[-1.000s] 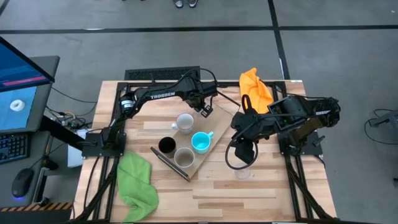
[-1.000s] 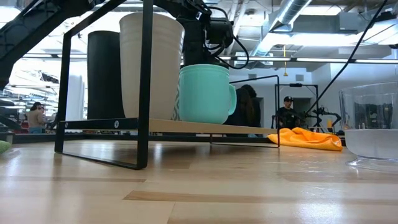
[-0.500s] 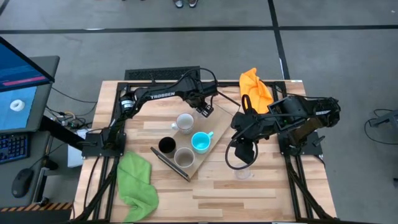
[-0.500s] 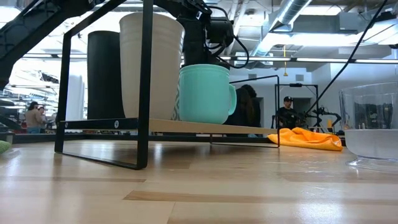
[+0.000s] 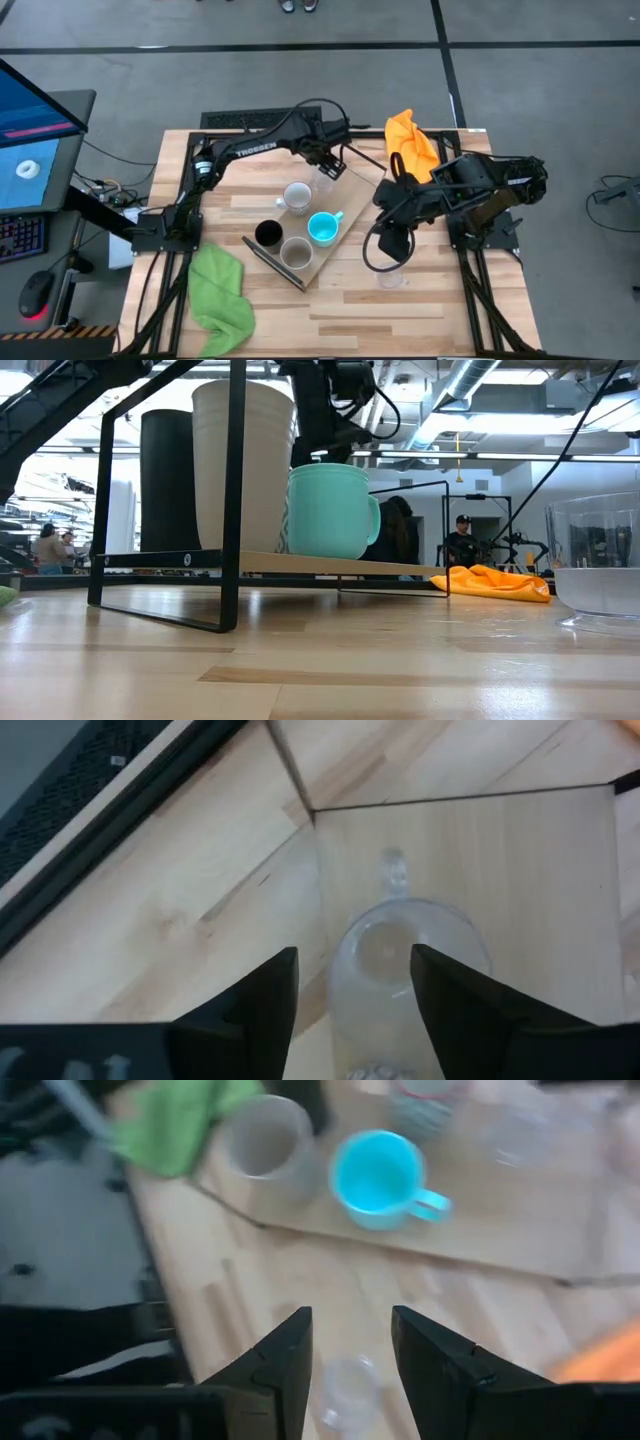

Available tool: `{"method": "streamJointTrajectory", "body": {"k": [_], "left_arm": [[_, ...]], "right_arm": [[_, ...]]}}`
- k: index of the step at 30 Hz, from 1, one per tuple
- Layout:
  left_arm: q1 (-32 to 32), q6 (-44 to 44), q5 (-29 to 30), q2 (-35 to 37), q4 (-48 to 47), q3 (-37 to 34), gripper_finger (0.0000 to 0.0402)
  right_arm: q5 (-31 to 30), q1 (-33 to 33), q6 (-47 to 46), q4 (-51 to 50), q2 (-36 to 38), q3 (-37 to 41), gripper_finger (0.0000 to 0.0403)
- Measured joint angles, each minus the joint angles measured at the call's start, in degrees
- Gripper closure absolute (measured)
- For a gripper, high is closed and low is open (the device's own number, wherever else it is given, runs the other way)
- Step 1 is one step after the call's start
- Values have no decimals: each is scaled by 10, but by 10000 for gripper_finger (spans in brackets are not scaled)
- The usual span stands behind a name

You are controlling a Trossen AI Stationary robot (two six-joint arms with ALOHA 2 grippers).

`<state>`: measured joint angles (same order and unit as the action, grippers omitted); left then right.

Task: Stack small to large cups/mugs on shelf
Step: Put the transparent cup on the shelf aligned with the blue cup

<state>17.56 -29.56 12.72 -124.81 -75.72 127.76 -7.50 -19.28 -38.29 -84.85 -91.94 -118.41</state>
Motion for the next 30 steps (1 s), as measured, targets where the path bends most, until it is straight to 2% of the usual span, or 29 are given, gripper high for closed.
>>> {"method": "streamJointTrajectory", "body": {"k": [6,8,13,18,22,30], "left_arm": [[-4,0,-8,0,-74,57,214],[-11,7,-16,3,-92,73,214],[-30,7,-48,52,-110,61,214],[-60,-10,-45,110,-115,62,214],[-90,-30,-42,159,-114,62,214],[-158,-87,-1,250,-124,62,214]], "right_arm": [[-57,-10,-64,-50,1,47,243],[-45,-20,-71,-49,6,87,243],[-4,-41,-117,-44,18,214,235],[68,-64,-144,81,58,368,216],[78,-78,-174,176,93,469,199],[77,-81,-187,262,111,572,191]]}}
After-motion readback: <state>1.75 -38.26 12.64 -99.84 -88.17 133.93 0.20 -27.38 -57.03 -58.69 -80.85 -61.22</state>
